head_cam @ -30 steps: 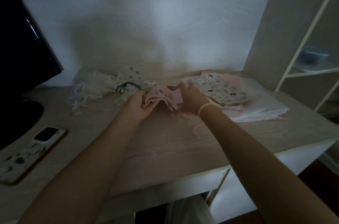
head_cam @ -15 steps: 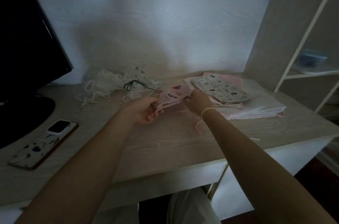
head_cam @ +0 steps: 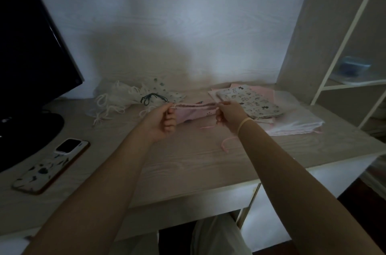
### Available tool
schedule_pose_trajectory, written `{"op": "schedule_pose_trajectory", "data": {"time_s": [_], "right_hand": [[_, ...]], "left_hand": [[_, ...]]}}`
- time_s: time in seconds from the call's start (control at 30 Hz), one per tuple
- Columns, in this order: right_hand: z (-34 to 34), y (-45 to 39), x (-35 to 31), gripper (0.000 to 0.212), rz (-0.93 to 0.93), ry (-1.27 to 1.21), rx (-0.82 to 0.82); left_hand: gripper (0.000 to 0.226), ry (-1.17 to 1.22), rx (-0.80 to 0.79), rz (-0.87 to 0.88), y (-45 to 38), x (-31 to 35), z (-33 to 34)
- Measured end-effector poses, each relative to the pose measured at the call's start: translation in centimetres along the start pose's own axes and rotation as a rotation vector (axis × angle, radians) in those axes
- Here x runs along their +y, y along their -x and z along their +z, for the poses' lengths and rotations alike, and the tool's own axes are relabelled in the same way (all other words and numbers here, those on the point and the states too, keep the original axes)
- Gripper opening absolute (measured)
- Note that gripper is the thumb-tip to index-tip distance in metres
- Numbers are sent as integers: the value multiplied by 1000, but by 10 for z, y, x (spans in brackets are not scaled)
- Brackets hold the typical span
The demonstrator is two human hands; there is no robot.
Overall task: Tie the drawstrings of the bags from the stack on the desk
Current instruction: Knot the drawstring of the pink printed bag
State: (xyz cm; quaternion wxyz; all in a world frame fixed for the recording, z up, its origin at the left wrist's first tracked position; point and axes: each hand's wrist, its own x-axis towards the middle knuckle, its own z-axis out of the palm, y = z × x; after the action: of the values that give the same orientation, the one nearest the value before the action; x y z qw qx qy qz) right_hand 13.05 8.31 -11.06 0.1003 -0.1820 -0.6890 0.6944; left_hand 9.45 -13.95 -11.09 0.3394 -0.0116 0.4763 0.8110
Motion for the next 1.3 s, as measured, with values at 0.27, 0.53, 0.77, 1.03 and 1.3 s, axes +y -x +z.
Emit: {"op": "schedule_pose_trajectory", "data": {"time_s": [0.27,0.53,0.77,1.03,1.3], "right_hand": [[-22,-11,2,15,0,26,244],[3,6,-15,26,-47,161,-4],[0,-9,-25,26,-146,511,134],[9,1,-38,14,-313,138,201],[19,15,-53,26,-101,-423,-396]], "left_hand": [[31,79,617,331,-17,0,-26],[45,-155,435,372,-9,12,28],[47,-1007,530,312,6,24,35],[32,-785,357,201,9,23,42],[38,-698,289,582,7,31,51]]}}
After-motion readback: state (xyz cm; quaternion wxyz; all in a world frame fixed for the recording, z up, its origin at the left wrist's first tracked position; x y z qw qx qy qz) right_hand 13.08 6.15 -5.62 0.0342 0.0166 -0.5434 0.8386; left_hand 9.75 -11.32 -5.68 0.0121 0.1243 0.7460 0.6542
